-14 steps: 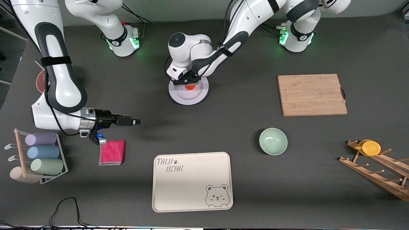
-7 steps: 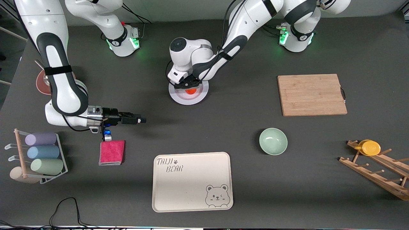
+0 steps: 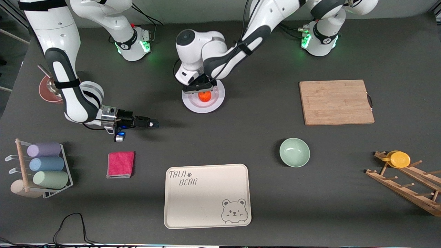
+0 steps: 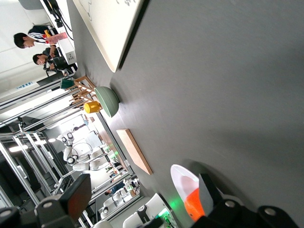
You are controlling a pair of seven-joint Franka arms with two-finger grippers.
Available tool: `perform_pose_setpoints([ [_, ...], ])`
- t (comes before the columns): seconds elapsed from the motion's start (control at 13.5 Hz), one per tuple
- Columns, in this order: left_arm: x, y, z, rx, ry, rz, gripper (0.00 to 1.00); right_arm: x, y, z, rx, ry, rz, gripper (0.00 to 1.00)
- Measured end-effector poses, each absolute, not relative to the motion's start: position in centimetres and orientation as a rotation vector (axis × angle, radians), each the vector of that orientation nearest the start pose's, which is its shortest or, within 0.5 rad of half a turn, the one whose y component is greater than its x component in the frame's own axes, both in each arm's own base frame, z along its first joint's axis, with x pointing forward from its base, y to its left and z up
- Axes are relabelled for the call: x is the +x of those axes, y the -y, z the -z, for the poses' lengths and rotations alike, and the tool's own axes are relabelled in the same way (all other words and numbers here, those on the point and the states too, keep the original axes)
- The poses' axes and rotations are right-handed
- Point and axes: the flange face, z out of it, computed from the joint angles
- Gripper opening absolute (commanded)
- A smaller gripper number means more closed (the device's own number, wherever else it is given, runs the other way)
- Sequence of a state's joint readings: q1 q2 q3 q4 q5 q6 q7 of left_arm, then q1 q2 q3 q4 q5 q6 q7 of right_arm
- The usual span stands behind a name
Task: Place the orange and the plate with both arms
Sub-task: 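Withdraw the left gripper while the right gripper reaches the plate rim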
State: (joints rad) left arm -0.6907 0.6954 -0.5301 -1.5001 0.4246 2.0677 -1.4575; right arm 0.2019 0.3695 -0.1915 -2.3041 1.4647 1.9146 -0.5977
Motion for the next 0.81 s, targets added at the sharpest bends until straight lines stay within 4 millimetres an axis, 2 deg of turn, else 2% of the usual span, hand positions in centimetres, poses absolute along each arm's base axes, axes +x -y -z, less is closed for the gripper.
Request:
perform_pose_setpoints([
  [0.15,34.4,60.2,-36.0,-3.113,0.206,0.007,1.00,46.4,-7.1,-16.7,-1.926,-0.487,-0.239,1.00],
  [0.3,37.5,55.7,-41.6,-3.118,0.215,-0.006,1.00,43.8,-7.0,-15.3,-1.928,-0.459,-0.227,1.00],
  [0.52,43.4,46.5,-47.3,-3.104,0.225,-0.051,1.00,41.1,-7.6,-14.2,-1.915,-0.435,-0.189,1.00],
  [0.67,48.1,39.3,-50.2,-3.116,0.259,-0.058,1.00,39.6,-9.3,-13.7,-1.899,-0.422,-0.165,1.00],
  [0.81,51.7,32.2,-52.2,-3.108,0.288,-0.060,1.00,38.1,-11.6,-13.3,-1.889,-0.399,-0.144,1.00],
])
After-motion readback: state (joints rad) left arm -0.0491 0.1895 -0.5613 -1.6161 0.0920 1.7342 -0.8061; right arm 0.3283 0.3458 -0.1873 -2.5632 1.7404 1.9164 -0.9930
